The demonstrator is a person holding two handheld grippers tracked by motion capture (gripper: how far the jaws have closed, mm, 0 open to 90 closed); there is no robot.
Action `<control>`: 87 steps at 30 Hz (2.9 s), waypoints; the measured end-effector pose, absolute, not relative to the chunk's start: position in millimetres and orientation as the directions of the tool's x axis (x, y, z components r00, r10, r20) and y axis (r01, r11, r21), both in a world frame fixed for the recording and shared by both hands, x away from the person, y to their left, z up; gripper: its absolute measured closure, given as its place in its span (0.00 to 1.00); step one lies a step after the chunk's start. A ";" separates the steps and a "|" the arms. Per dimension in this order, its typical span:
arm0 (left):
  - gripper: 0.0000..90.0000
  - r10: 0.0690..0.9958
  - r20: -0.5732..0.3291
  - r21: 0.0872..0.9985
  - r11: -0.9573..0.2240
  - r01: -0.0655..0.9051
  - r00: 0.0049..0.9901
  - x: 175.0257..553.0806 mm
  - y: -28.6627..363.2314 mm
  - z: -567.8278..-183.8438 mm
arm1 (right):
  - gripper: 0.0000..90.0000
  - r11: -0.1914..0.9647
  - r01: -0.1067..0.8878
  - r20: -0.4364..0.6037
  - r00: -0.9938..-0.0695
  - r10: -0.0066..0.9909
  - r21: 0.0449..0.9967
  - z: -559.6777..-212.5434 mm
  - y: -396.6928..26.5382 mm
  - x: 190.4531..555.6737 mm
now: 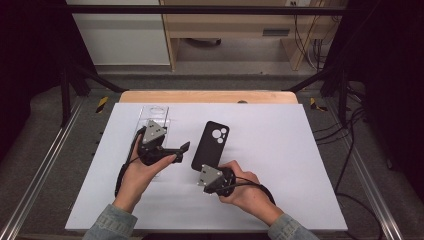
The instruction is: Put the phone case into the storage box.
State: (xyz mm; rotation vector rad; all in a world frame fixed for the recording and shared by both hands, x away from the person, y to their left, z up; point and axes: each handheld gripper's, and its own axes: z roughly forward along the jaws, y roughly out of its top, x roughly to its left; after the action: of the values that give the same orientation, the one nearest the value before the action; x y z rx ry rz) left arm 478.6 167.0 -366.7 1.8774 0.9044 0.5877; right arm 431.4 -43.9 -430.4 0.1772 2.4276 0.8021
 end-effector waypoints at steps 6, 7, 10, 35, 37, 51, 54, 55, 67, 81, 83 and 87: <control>0.14 0.779 -0.019 0.879 -0.286 0.382 0.627 484.6 159.6 -369.3 | 0.99 0.814 -0.058 -0.486 -0.826 0.285 0.578 -430.1 -42.4 430.1; 0.14 0.779 -0.025 0.877 -0.284 0.388 0.627 485.5 158.8 -369.6 | 0.99 0.814 -0.061 -0.486 -0.827 0.284 0.578 -430.2 -42.3 430.1; 0.15 0.775 -0.046 0.872 -0.277 0.404 0.631 488.2 156.8 -370.2 | 0.99 0.813 -0.064 -0.487 -0.827 0.282 0.578 -429.8 -42.0 429.4; 0.11 0.774 -0.024 0.866 -0.300 0.400 0.632 491.3 147.7 -363.7 | 0.99 0.817 -0.099 -0.514 -0.818 0.258 0.568 -424.5 -38.9 421.4; 0.12 0.777 -0.023 0.867 -0.297 0.400 0.629 491.2 148.2 -362.5 | 0.99 0.815 -0.102 -0.514 -0.818 0.258 0.571 -424.2 -38.2 420.0; 0.11 0.781 -0.022 0.869 -0.293 0.398 0.624 488.9 148.9 -359.7 | 0.99 0.818 -0.130 -0.539 -0.808 0.240 0.560 -424.4 -35.3 410.0; 0.11 0.779 -0.020 0.871 -0.295 0.394 0.626 488.0 148.1 -359.5 | 0.99 0.818 -0.132 -0.540 -0.806 0.240 0.560 -425.2 -34.6 407.8; 0.11 0.779 -0.020 0.871 -0.294 0.394 0.627 487.8 147.8 -359.6 | 0.99 0.817 -0.132 -0.542 -0.805 0.242 0.561 -425.7 -34.1 406.9; 0.11 0.780 -0.026 0.871 -0.290 0.397 0.625 486.8 147.2 -362.0 | 0.99 0.828 -0.159 -0.574 -0.788 0.222 0.538 -431.6 -29.7 398.2; 0.12 0.781 -0.031 0.874 -0.281 0.396 0.624 488.8 144.9 -362.8 | 0.99 0.840 -0.184 -0.614 -0.762 0.206 0.511 -432.7 -30.2 400.1; 0.12 0.781 -0.031 0.874 -0.282 0.396 0.624 489.2 144.1 -362.8 | 0.99 0.839 -0.186 -0.618 -0.758 0.207 0.511 -432.3 -30.8 400.6; 0.12 0.779 -0.032 0.875 -0.281 0.394 0.626 489.4 142.5 -362.7 | 0.99 0.841 -0.192 -0.625 -0.753 0.205 0.506 -431.4 -31.6 401.2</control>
State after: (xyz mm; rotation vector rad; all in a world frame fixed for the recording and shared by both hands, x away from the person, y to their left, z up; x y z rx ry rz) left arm 489.4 142.5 -362.7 1.8987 0.9314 0.5093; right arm 401.2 -31.6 -431.4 0.0095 2.3108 0.7301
